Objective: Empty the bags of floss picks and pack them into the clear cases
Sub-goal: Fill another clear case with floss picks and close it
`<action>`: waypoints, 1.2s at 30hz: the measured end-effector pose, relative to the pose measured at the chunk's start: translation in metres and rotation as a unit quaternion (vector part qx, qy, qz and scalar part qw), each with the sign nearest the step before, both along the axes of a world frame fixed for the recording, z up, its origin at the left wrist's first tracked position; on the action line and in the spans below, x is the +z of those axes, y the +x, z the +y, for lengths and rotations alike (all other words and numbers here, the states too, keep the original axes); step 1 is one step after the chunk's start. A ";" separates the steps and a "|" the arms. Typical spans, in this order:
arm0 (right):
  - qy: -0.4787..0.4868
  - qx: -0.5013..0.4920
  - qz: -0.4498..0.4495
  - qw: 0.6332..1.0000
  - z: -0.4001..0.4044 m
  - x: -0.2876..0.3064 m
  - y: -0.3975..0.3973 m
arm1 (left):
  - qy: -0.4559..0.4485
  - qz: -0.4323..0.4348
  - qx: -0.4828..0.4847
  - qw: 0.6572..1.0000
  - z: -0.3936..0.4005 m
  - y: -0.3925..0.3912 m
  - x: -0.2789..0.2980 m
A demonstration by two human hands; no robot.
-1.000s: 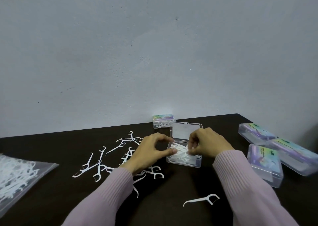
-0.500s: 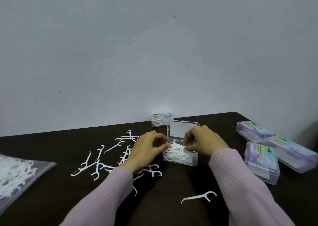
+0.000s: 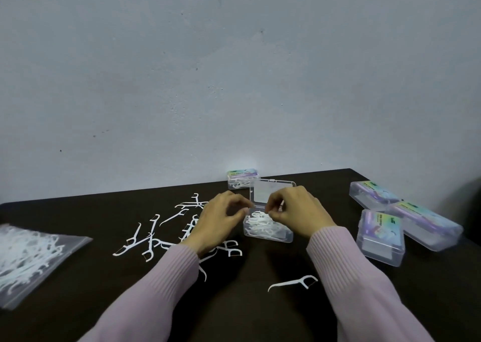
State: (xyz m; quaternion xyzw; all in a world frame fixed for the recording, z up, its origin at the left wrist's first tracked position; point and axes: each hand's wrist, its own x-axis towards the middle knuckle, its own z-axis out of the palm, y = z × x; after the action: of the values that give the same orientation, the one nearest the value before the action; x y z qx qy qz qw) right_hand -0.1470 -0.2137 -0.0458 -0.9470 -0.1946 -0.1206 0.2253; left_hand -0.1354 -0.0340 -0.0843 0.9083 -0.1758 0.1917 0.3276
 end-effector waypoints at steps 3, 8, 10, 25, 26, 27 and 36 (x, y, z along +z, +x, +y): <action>-0.009 0.033 -0.003 0.999 0.001 0.000 -0.010 | 0.025 0.018 -0.022 0.999 0.003 -0.011 0.000; -0.106 0.073 0.176 0.976 -0.004 0.010 -0.025 | 0.067 0.066 -0.058 0.994 0.021 -0.029 0.011; -0.206 0.054 0.253 0.944 -0.003 0.013 -0.035 | 0.084 0.089 -0.055 0.991 0.035 -0.040 0.018; -0.167 0.115 0.149 0.968 0.056 0.000 -0.048 | 0.112 0.137 0.111 0.978 0.113 -0.069 0.010; -0.161 0.125 0.134 0.970 0.061 -0.002 -0.047 | 0.115 0.133 0.137 0.975 0.117 -0.067 0.006; -0.156 0.138 0.120 0.971 0.067 -0.005 -0.045 | 0.111 0.133 0.163 0.971 0.121 -0.065 0.003; -0.160 0.130 0.017 0.978 0.091 -0.023 -0.021 | 0.109 0.147 0.205 0.961 0.114 -0.056 -0.016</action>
State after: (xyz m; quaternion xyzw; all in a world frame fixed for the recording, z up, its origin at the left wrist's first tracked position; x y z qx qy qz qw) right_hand -0.1682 -0.1223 -0.0685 -0.9394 -0.3287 -0.0416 0.0880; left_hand -0.1917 0.0801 -0.0999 0.9732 0.0450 0.0988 0.2028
